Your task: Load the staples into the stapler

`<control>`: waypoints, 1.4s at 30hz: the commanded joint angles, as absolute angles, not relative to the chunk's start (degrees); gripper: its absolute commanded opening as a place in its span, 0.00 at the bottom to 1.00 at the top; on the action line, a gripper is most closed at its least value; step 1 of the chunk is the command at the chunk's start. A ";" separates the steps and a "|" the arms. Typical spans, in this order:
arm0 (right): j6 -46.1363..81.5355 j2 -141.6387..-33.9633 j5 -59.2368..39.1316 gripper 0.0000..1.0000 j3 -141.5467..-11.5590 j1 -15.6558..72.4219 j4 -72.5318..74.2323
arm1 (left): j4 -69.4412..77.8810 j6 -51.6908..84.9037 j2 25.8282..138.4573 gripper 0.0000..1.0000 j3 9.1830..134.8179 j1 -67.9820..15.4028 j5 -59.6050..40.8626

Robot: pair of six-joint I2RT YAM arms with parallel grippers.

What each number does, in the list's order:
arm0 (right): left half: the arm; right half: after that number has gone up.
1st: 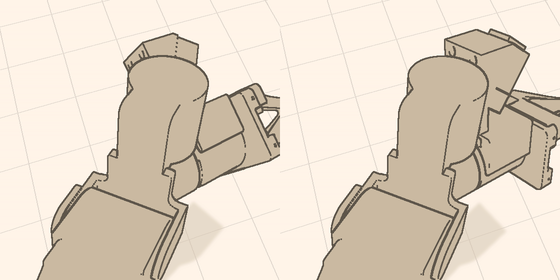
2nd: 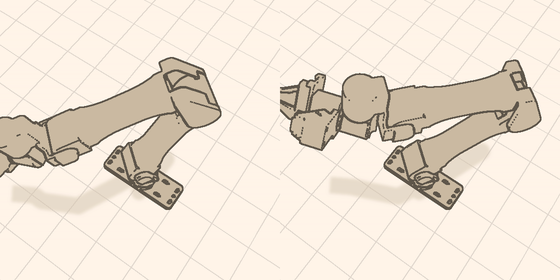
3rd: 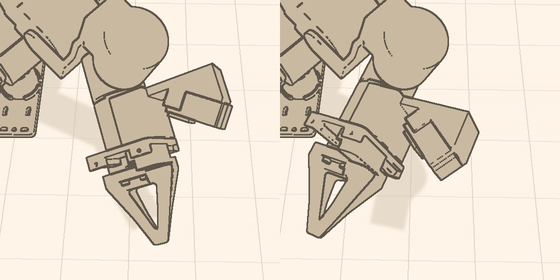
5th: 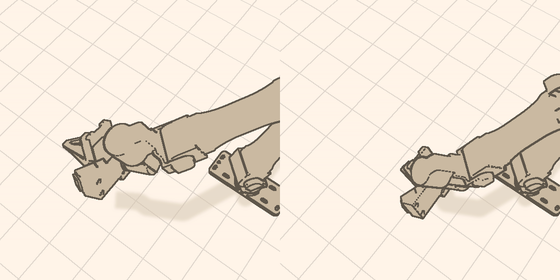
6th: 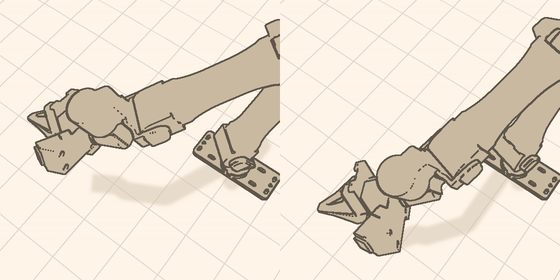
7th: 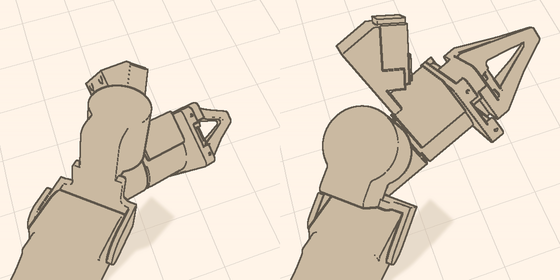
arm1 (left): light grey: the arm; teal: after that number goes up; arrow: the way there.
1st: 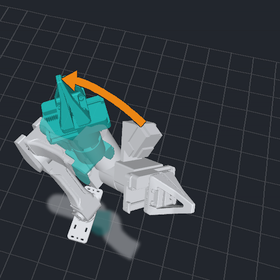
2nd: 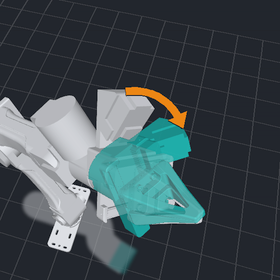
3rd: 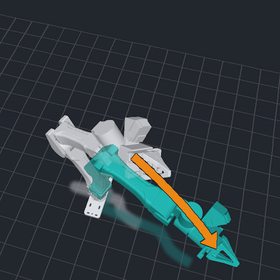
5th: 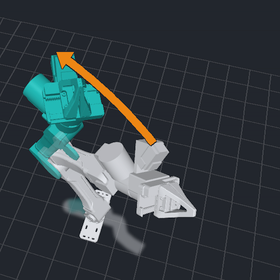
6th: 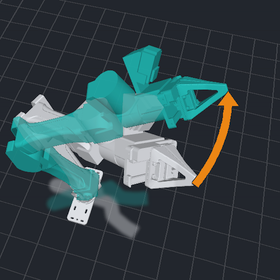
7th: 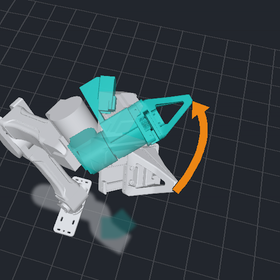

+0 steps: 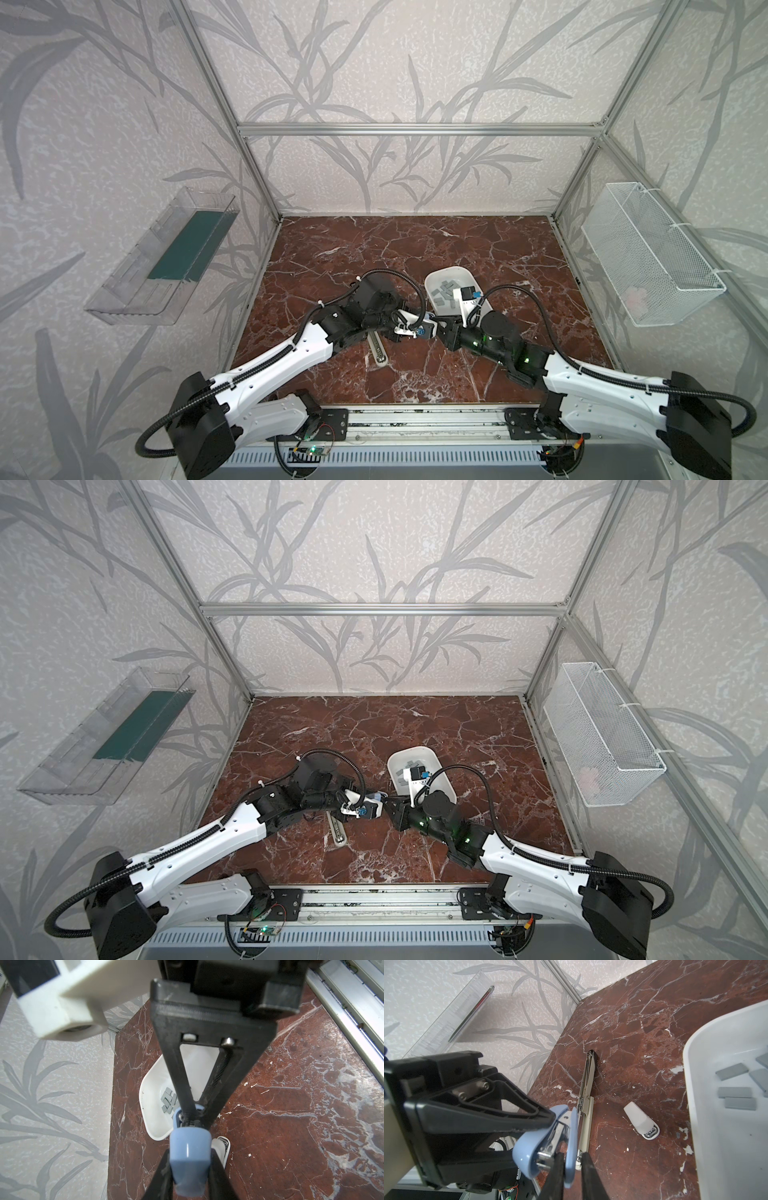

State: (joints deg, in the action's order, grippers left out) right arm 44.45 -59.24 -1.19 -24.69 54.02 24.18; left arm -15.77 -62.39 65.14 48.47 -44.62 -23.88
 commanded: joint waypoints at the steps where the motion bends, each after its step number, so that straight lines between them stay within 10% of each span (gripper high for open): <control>1: 45.06 -59.98 -0.62 0.18 -25.14 53.96 26.23 | -13.36 -62.84 62.64 0.00 48.02 -45.18 -32.85; 16: 47.45 -61.04 -1.08 0.00 -23.90 53.95 29.48 | -12.26 -64.73 62.87 0.00 46.93 -45.31 -35.95; 22: 49.09 -61.08 -1.64 0.00 -23.47 55.30 31.85 | -5.61 -61.05 61.61 0.33 43.87 -45.53 -37.10; 34: 49.22 -59.36 1.60 0.00 -22.79 57.13 31.17 | -6.68 -62.91 61.79 0.31 43.54 -46.41 -35.56; 42: 49.05 -57.63 1.80 0.00 -22.39 57.19 30.22 | -4.84 -61.72 62.49 0.47 43.13 -46.37 -30.51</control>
State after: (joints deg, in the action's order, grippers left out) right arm 48.71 -58.78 1.10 -22.59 56.82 28.84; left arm -6.00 -62.19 62.70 43.62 -46.37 -32.73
